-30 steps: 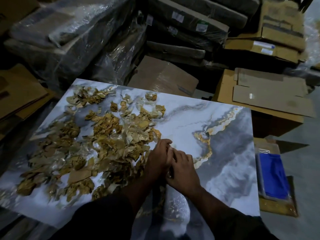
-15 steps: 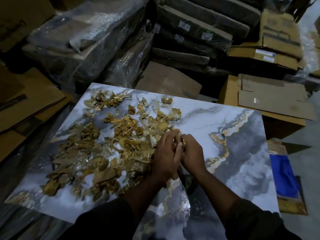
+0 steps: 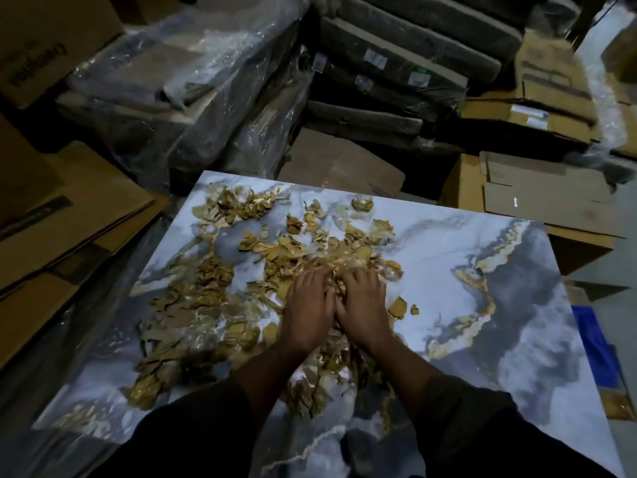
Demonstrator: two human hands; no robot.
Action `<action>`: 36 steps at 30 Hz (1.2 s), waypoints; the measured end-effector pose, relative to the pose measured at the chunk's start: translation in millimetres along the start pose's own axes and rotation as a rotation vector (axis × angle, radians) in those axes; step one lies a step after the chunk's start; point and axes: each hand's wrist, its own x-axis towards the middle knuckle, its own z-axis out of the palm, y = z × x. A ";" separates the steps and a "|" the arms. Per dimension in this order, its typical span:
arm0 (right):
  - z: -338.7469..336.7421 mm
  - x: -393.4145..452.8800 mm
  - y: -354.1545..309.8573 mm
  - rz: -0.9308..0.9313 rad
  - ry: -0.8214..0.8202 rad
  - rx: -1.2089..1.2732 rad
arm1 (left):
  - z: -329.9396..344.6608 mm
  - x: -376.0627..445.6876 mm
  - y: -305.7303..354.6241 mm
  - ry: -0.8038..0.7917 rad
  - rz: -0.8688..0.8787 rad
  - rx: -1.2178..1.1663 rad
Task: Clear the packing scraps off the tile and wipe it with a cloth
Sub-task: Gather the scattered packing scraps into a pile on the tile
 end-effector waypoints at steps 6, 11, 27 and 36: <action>-4.3 3.9 -5.8 -0.018 -0.053 -0.079 | -7.7 1.0 -13.0 -0.127 0.023 -0.001; -28.0 -0.7 -7.8 0.001 0.005 0.045 | -24.8 3.4 -16.2 -0.108 0.018 -0.139; -36.3 -42.2 -85.7 -0.405 0.241 -0.025 | -73.2 -51.6 -64.0 0.137 -0.035 -0.131; 17.9 -111.0 -134.3 -0.502 -0.029 0.155 | -114.2 -126.0 -109.8 0.346 -0.147 -0.024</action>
